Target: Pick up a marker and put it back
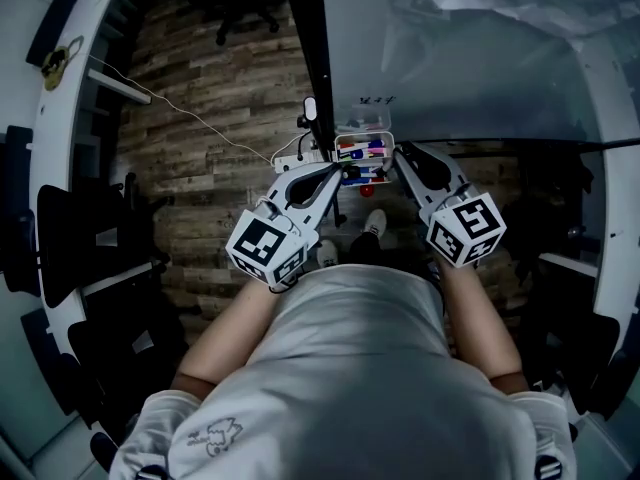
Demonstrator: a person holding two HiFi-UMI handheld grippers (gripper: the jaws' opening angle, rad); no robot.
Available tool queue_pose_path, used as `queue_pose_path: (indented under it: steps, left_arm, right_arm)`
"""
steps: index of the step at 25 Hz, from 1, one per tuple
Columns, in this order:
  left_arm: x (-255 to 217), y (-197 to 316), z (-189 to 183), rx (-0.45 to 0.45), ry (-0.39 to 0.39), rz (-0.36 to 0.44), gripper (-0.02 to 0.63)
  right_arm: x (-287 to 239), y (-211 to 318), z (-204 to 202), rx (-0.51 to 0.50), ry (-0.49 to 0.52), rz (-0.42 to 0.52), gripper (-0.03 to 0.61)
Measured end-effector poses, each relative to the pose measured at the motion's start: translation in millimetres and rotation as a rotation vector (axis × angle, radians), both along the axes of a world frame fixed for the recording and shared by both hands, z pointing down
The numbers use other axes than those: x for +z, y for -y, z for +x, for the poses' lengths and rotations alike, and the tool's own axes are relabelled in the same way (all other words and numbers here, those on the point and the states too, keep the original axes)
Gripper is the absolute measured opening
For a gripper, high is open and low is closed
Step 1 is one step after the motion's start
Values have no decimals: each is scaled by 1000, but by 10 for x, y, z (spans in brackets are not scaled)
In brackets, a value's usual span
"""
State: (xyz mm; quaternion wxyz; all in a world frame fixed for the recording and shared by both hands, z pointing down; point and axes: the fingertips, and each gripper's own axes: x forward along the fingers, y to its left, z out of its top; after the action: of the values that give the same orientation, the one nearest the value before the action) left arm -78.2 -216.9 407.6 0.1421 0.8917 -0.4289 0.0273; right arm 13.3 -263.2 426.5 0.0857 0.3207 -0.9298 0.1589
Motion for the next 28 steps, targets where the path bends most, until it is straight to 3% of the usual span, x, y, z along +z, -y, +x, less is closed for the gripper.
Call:
queue_pose_path:
  steps: [28]
  left_arm:
    - [495, 108, 200, 36, -23, -72, 5]
  right_arm:
    - [564, 48, -32, -56, 9, -102, 74]
